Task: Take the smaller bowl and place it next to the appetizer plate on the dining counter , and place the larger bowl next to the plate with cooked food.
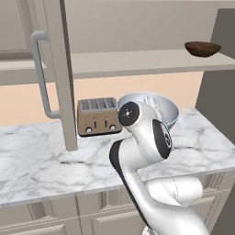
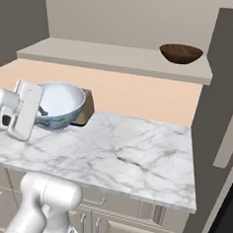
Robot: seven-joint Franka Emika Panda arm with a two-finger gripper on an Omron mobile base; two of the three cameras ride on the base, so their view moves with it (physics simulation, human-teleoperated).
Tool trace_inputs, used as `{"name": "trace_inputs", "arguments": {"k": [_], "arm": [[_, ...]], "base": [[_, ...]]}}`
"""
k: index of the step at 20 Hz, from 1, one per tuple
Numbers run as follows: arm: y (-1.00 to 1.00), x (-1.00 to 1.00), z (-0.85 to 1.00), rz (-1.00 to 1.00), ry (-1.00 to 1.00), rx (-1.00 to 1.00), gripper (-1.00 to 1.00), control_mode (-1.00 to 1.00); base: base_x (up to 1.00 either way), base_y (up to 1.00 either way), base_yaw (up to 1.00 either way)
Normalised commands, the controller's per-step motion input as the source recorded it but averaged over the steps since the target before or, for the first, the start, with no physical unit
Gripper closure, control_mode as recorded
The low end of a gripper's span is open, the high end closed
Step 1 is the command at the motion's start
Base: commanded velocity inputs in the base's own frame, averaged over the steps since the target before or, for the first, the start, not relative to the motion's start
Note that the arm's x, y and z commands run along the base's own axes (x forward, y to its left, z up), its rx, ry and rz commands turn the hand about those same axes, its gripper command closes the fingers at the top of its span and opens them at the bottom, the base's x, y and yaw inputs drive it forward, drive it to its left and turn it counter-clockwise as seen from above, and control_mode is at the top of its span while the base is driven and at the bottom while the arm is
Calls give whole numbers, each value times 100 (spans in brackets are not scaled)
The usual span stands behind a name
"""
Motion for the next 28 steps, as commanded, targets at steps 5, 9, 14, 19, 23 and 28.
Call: {"name": "trace_inputs", "arguments": {"k": [5,9,14,19,23,28], "arm": [[-27,-28,-9,-12,-10,0,100,-100],[0,-3,0,-1,-3,0,100,100],[0,0,0,0,0,0,100,100],[0,0,0,0,0,0,100,100],[0,0,0,0,0,0,100,100],[0,0,0,0,0,0,100,100]], "base": [[0,0,0],[-2,0,-3],[-30,0,23],[-61,0,52],[-39,0,64],[-23,0,70]]}}
